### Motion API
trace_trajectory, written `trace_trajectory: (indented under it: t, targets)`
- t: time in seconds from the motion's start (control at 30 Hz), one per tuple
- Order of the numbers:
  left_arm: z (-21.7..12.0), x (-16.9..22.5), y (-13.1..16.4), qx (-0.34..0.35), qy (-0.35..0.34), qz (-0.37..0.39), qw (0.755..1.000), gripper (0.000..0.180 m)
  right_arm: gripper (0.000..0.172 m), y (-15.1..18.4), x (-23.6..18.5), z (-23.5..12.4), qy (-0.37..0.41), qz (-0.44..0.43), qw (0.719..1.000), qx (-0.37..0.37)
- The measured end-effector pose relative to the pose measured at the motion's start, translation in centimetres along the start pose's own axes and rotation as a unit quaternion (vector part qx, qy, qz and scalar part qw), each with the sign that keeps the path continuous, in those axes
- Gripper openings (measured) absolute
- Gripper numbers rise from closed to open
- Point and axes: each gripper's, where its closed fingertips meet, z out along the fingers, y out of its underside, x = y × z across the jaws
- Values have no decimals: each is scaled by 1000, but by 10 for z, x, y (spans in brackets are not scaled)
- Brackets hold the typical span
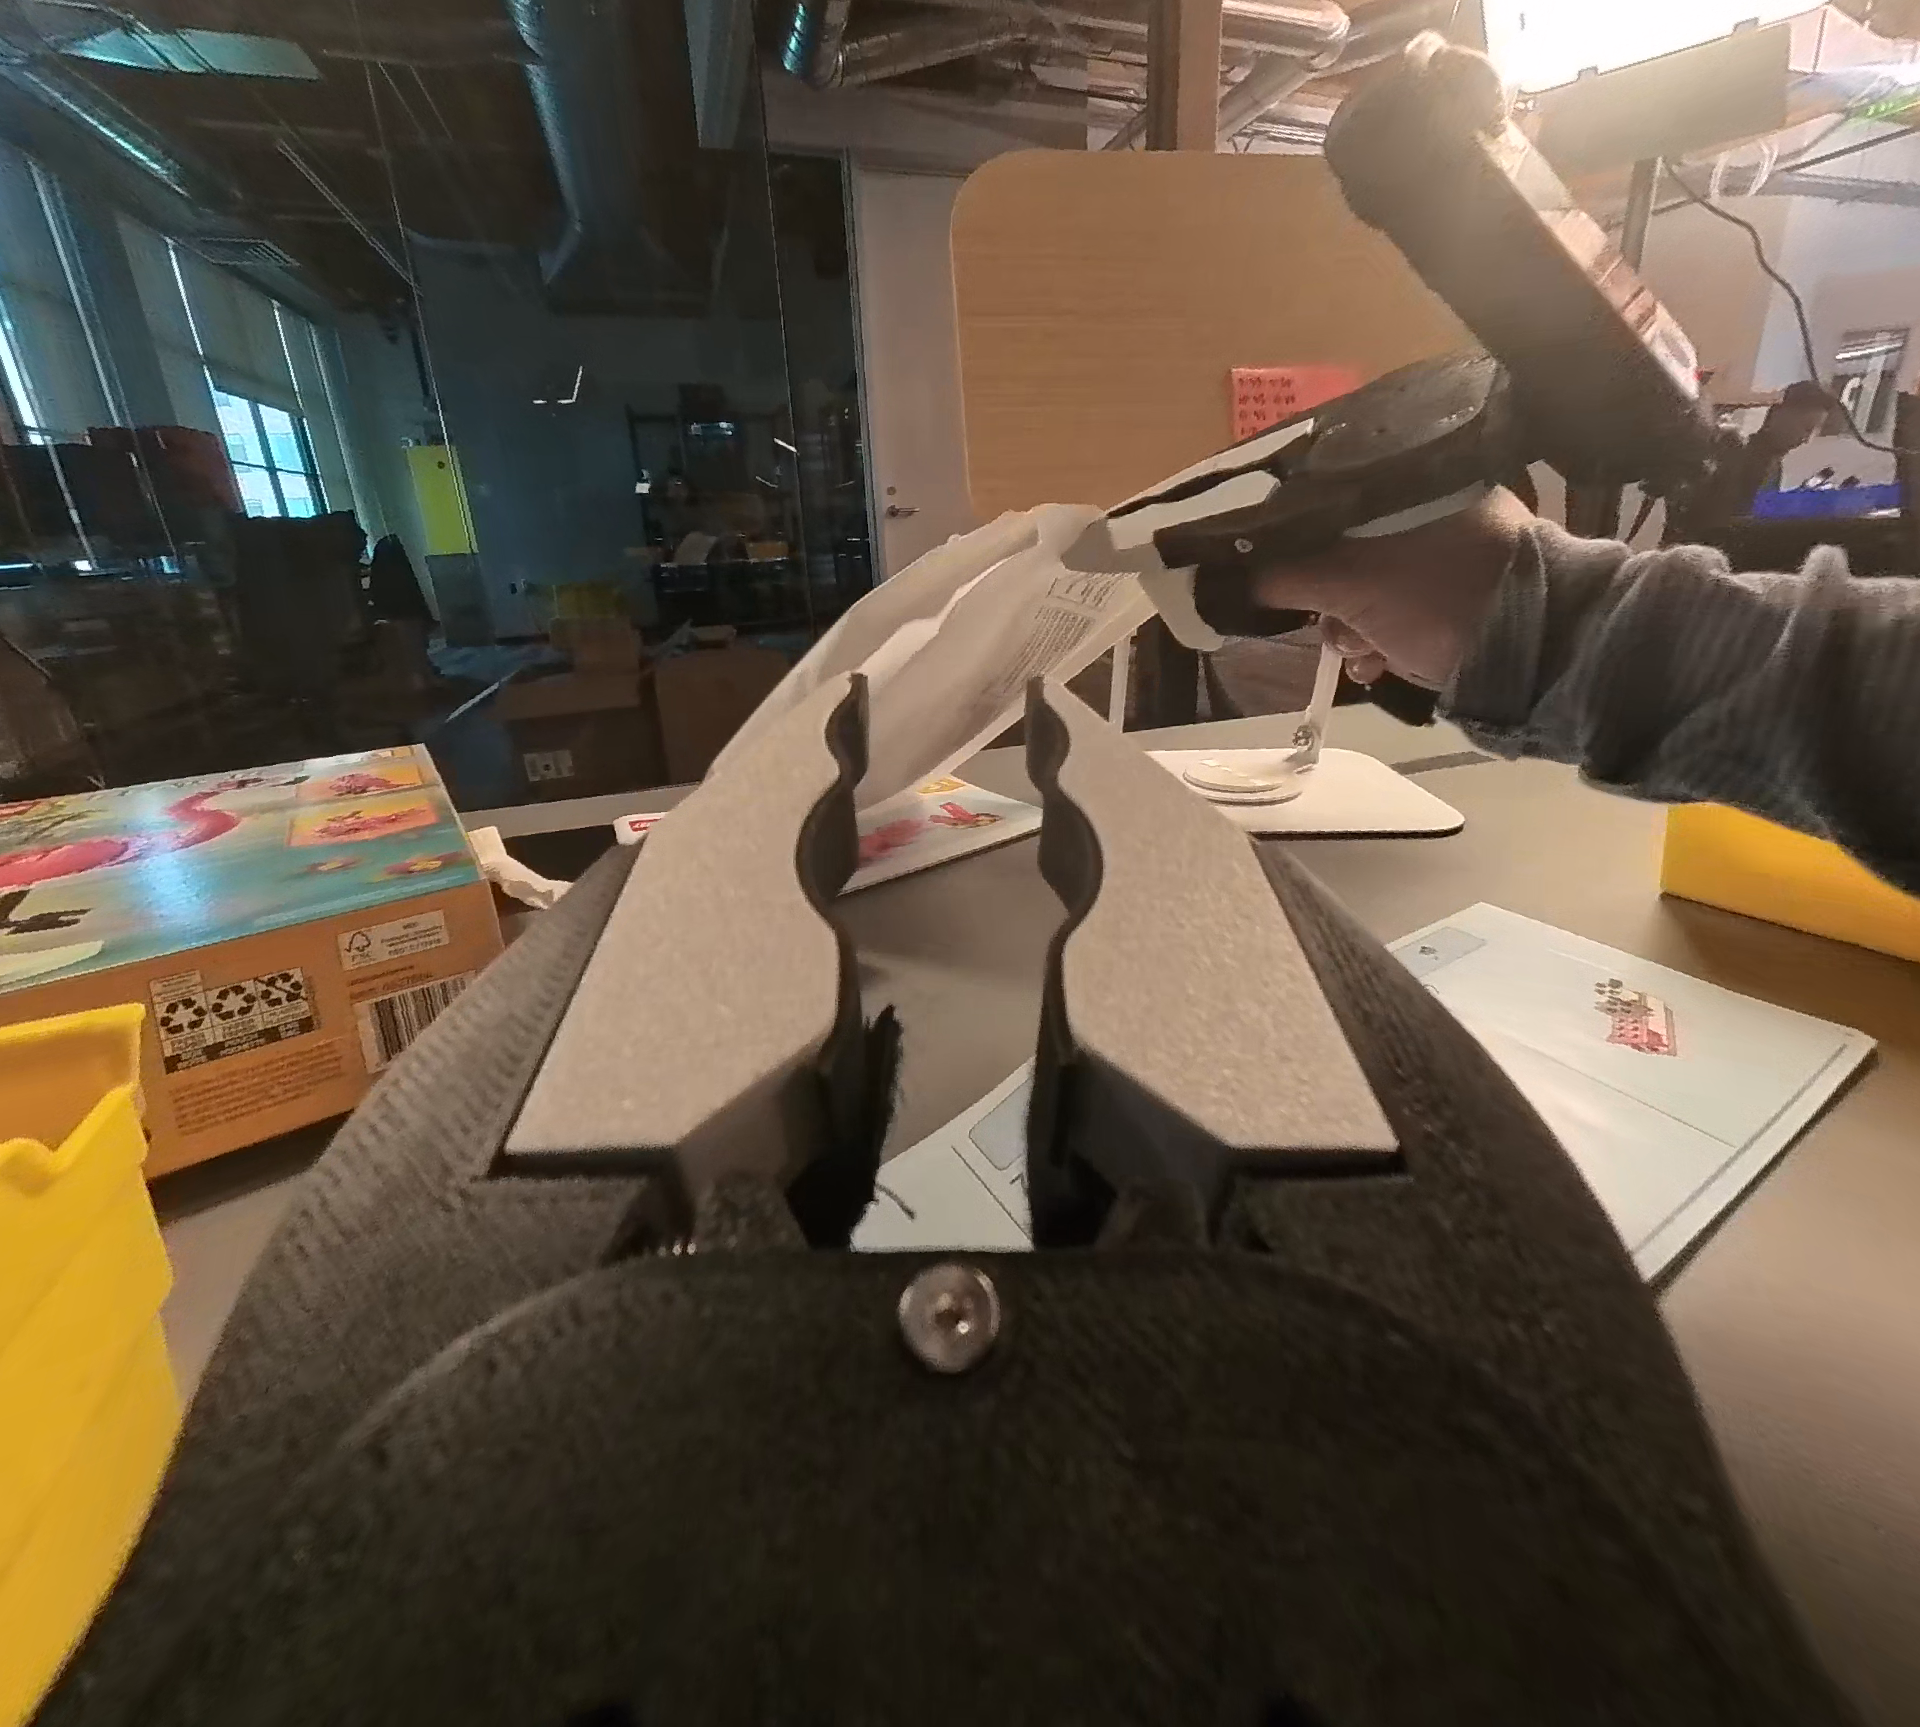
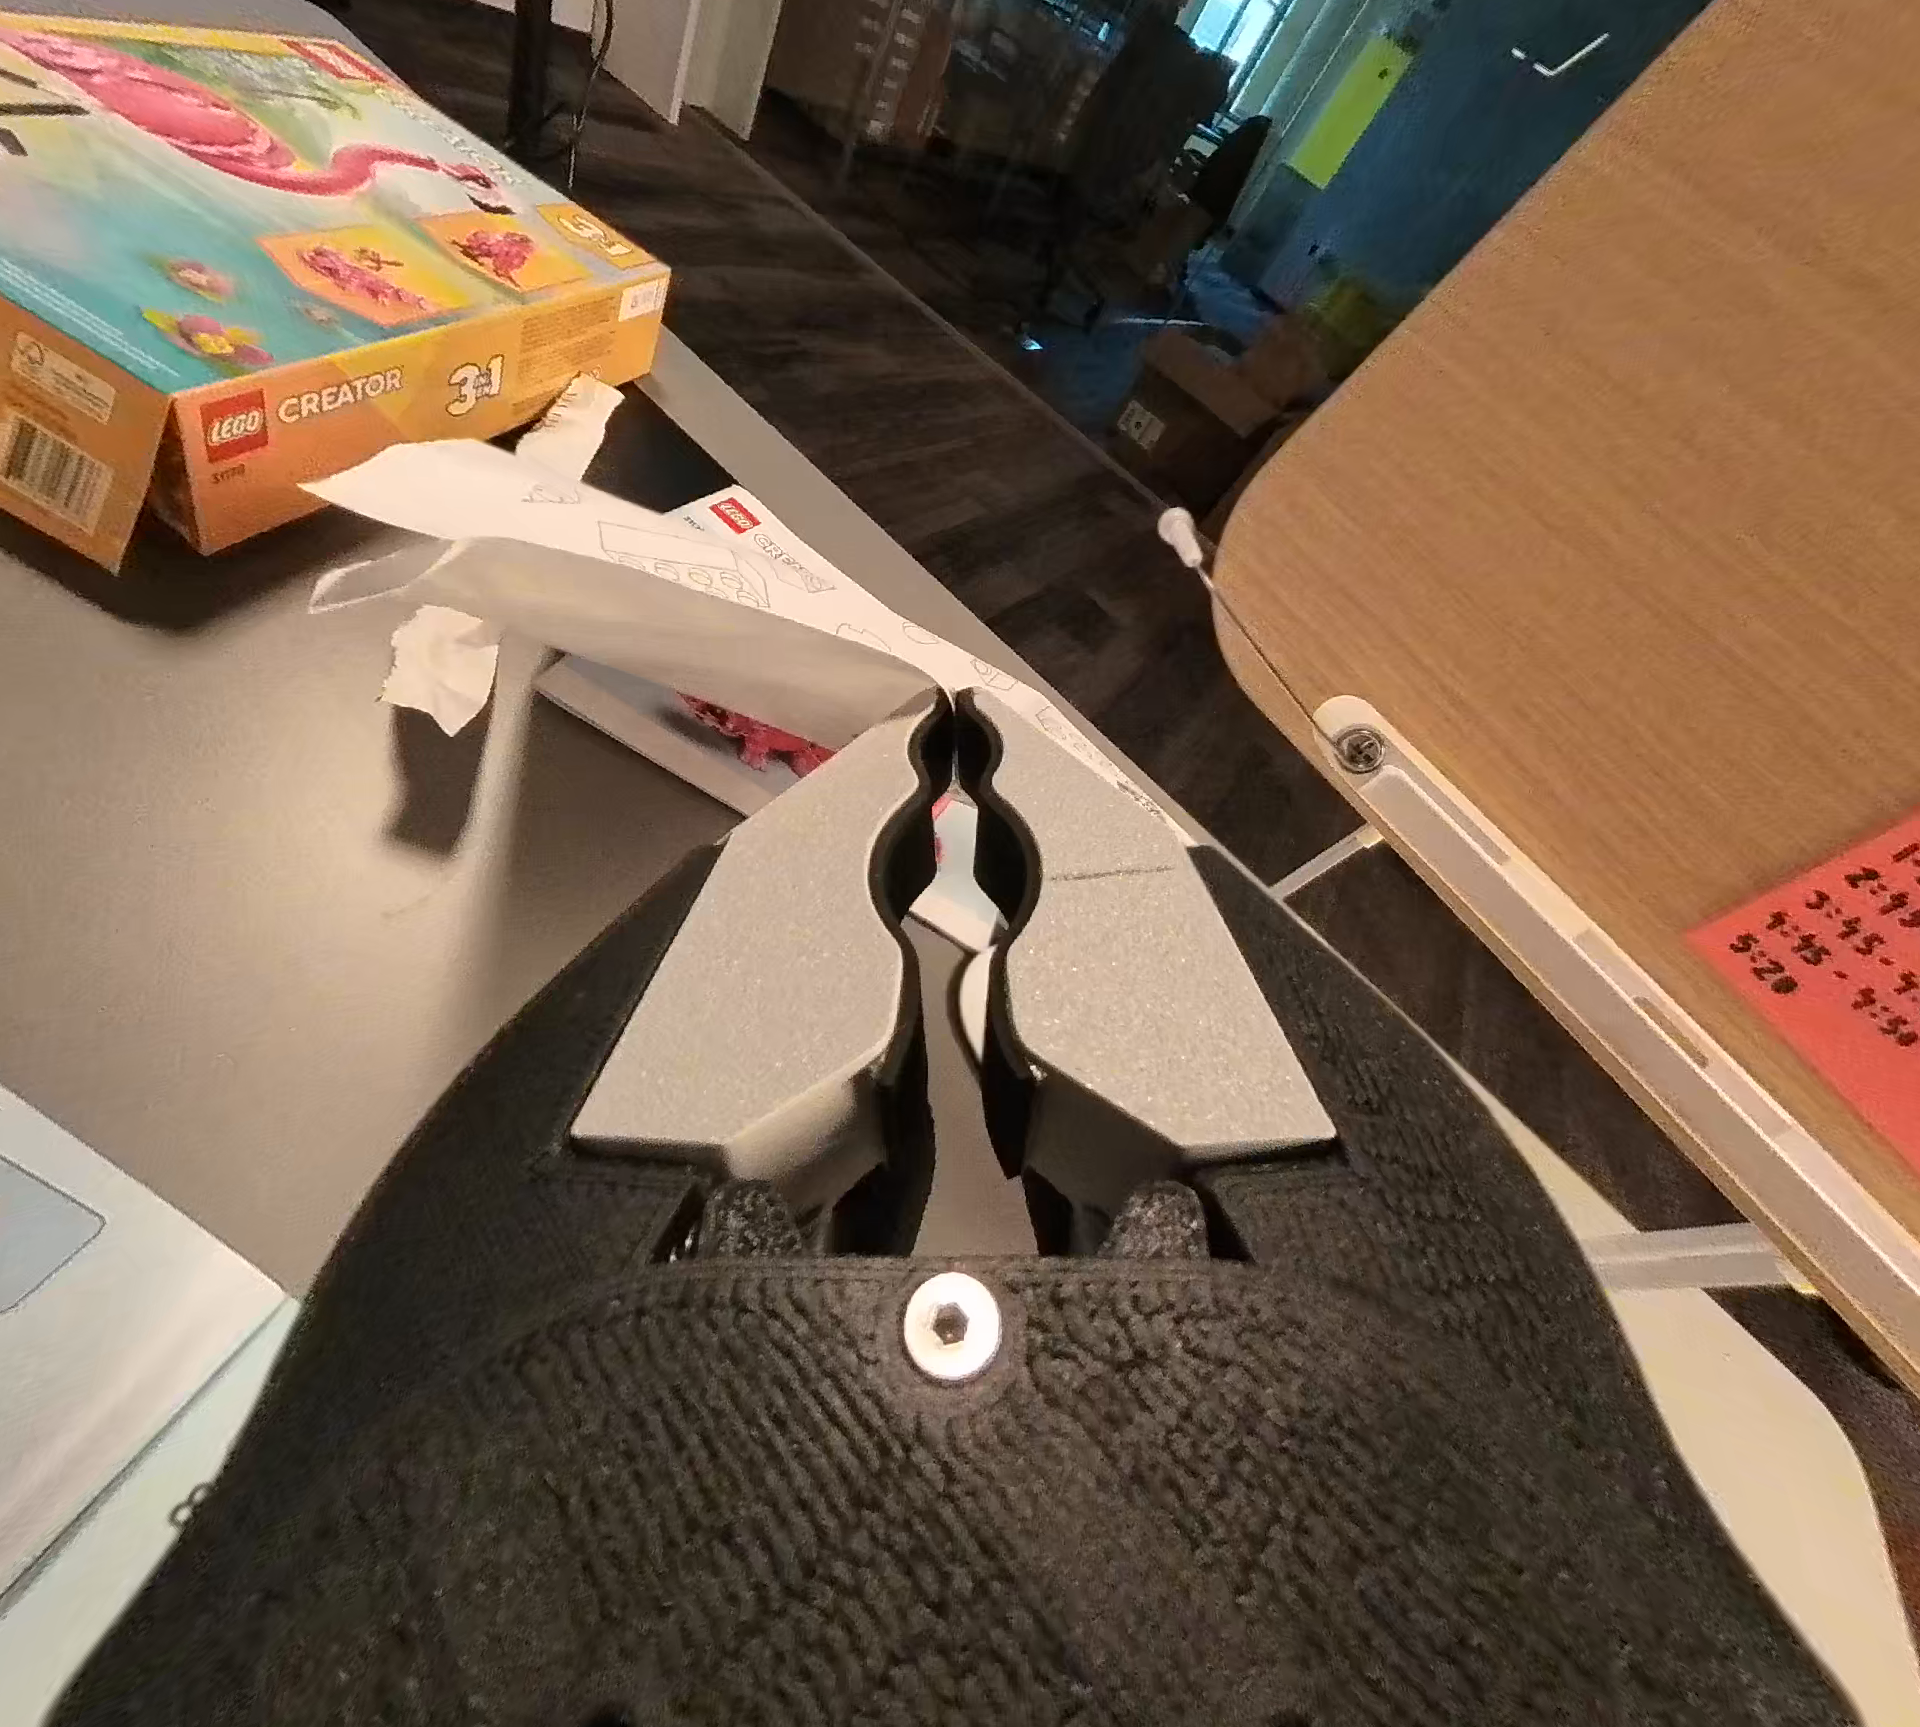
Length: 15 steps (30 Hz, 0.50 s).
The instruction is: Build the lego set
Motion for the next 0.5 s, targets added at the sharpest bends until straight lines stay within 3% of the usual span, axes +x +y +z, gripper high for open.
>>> trace_trajectory:
  t: [0.17,0.5]
  targets:
    - [0,0,-1,3,0,2,1000,29,0,9,-19,-2,-9,-68,998,-12]
    - [-1,-8,-1,3,-13,-7,1000,29,0,49,-106,6,-108,-195,972,-70]
